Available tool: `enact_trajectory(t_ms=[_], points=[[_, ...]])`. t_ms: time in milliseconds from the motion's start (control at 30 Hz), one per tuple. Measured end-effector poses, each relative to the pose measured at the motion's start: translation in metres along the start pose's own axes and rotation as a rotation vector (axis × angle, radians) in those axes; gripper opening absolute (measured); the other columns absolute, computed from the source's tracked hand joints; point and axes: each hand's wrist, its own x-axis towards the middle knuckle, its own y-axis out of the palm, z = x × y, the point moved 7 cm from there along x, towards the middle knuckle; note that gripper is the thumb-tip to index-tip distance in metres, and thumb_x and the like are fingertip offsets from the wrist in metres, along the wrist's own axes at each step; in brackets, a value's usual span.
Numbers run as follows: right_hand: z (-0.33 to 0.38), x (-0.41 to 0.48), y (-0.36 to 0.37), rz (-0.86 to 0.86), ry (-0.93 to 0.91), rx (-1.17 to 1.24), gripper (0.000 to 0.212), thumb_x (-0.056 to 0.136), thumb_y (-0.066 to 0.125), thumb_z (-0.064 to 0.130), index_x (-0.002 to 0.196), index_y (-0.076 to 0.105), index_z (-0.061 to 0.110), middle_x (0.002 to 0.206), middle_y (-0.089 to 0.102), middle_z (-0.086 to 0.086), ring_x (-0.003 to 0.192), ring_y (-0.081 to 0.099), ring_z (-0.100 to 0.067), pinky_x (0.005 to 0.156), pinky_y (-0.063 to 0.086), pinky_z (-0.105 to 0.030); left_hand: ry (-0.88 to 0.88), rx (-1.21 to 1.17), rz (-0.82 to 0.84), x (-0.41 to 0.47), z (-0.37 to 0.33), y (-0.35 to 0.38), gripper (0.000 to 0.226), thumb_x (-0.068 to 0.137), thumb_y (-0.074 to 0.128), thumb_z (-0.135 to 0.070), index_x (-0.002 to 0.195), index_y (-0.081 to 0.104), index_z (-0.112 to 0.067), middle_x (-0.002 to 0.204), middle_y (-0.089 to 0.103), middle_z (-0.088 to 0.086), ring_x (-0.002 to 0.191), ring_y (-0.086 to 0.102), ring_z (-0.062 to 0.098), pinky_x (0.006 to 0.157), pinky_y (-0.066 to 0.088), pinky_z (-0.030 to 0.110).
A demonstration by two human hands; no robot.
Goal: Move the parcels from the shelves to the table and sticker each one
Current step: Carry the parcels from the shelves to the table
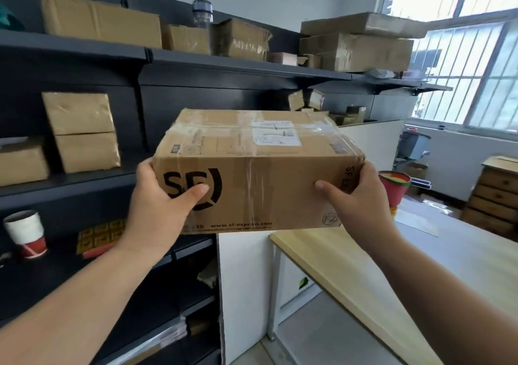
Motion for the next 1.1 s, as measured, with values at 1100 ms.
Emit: enact_trajectory(t_ms=[1100], points=[[-0.396, 0.113, -0.083, -0.367, 0.662, -0.214, 0.054, 0.065, 0.086, 0.010, 0.108, 0.054, 0.013, 0.098, 0.062, -0.002, 0.090, 0.059, -0.020, 0.073, 0.045, -0.030, -0.279, 0.161, 0.833, 0.086, 0.253, 0.486, 0.060, 0.072, 0.082, -0.023, 0.113, 0.038, -0.018, 0.102, 0.055, -0.001, 0.094, 0.056, 0.021, 0.064, 0.044, 0.024]])
